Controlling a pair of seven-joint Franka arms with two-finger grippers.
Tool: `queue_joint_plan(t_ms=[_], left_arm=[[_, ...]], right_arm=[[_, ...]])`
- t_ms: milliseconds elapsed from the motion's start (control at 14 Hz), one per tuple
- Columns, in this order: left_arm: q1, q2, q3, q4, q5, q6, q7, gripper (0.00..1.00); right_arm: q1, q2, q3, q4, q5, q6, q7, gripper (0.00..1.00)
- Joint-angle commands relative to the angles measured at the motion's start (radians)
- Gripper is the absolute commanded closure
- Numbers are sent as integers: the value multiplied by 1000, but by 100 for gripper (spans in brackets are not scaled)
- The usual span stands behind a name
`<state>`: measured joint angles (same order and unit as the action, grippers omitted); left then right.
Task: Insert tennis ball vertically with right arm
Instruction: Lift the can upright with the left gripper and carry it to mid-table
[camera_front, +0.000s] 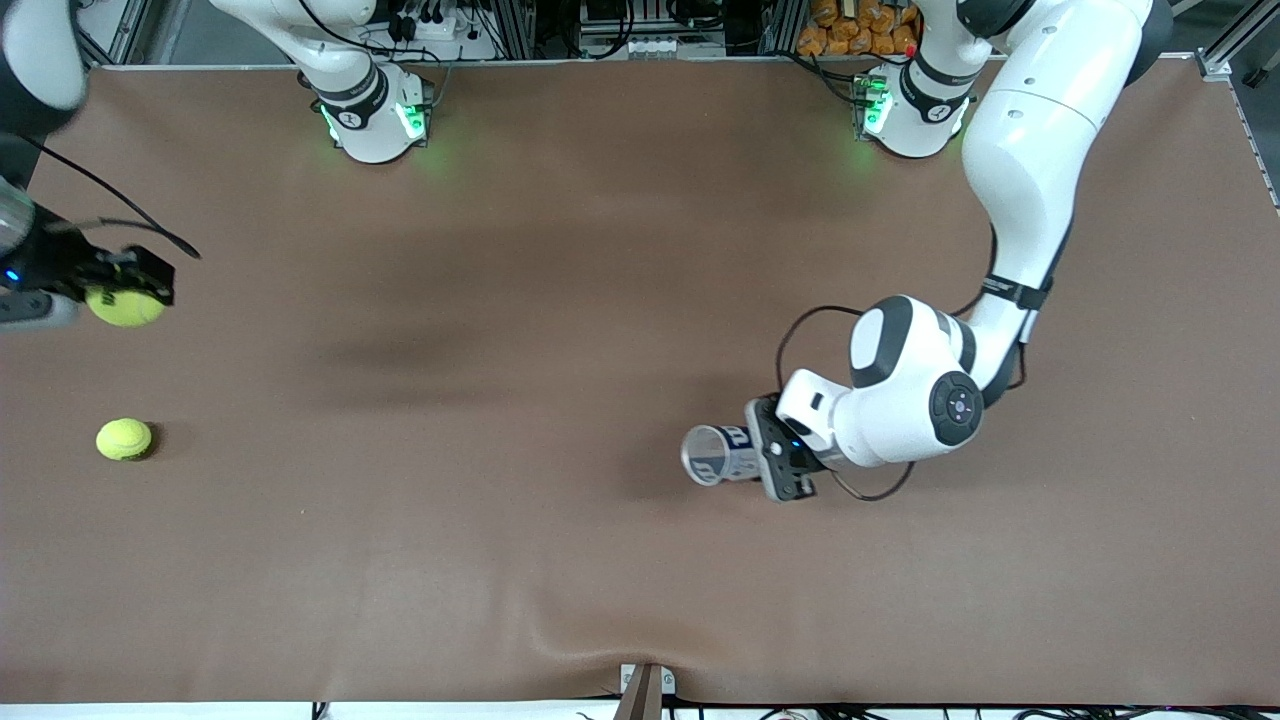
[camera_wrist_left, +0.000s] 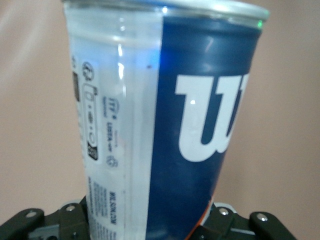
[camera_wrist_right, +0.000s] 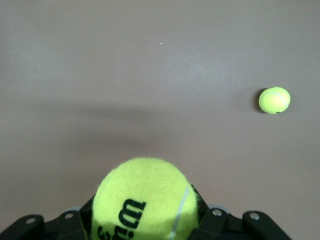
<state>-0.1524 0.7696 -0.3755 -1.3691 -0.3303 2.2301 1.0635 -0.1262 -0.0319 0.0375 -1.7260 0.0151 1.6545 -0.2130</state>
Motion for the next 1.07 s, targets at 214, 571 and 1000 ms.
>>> queue_joint_plan(t_ms=[214, 571, 1000], left_arm=[[-54, -9, -48, -19, -147, 201, -35, 26], [-199, 32, -46, -24, -153, 478, -230, 26], [-361, 123, -46, -25, -361, 822, -250, 27]], right_arm=[[52, 40, -2, 128, 5, -79, -17, 100], [60, 40, -4, 131, 3, -79, -19, 100], [59, 40, -4, 131, 3, -79, -20, 100]])
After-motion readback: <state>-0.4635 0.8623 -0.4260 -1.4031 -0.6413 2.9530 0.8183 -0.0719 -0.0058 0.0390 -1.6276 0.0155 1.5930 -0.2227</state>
